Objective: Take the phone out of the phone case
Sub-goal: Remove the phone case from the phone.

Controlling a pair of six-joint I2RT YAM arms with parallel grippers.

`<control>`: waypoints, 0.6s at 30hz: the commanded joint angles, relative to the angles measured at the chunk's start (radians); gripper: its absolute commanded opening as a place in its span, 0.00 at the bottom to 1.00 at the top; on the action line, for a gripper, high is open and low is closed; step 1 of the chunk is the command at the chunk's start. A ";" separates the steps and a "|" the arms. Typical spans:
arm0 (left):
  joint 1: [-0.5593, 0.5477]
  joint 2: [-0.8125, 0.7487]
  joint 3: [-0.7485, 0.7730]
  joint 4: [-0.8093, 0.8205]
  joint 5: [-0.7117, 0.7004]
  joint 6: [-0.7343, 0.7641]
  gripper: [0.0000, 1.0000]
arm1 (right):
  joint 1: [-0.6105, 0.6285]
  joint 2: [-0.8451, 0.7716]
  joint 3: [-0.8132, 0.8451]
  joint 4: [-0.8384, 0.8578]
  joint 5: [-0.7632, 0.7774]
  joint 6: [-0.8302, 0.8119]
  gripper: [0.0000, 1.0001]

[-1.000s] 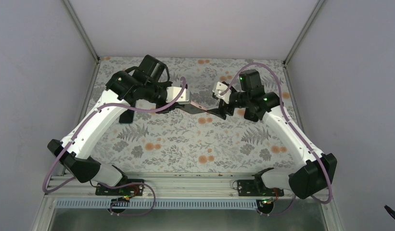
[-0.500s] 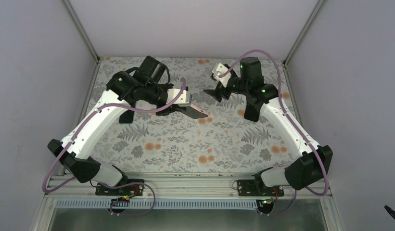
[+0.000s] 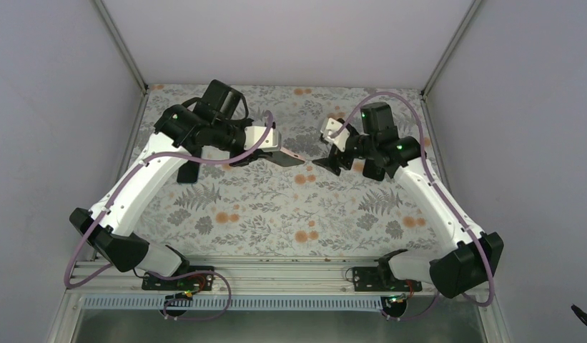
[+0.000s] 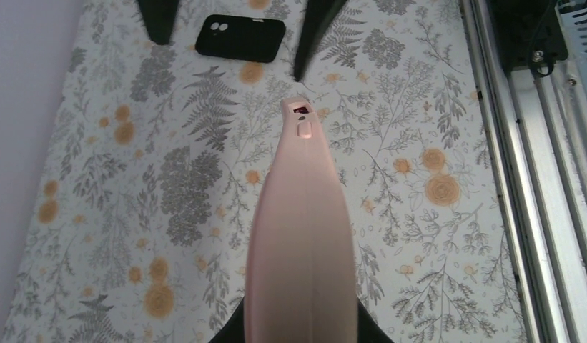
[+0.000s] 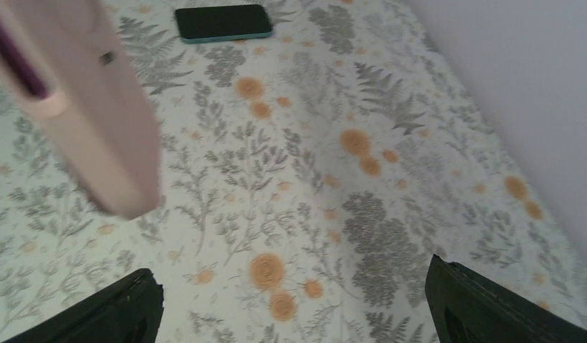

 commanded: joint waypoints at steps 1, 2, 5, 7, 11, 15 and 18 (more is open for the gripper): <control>0.003 -0.029 0.007 0.084 0.024 -0.003 0.02 | -0.003 -0.045 -0.040 -0.069 -0.082 -0.047 0.94; 0.003 -0.025 0.008 0.088 0.027 -0.006 0.02 | -0.003 -0.044 -0.045 -0.063 -0.093 -0.045 0.94; 0.003 -0.013 0.011 0.089 0.040 -0.008 0.02 | -0.002 -0.034 -0.051 -0.049 -0.121 -0.040 0.93; 0.003 -0.009 0.012 0.086 0.044 -0.007 0.02 | -0.002 -0.028 -0.050 -0.030 -0.130 -0.029 0.92; 0.003 -0.010 0.013 0.080 0.045 -0.003 0.02 | -0.002 -0.018 -0.041 0.004 -0.129 -0.015 0.91; 0.003 -0.010 0.011 0.079 0.045 -0.003 0.02 | -0.002 -0.003 -0.031 0.026 -0.127 -0.007 0.91; 0.003 -0.011 0.010 0.079 0.053 -0.004 0.02 | -0.002 0.009 -0.025 0.035 -0.127 -0.005 0.91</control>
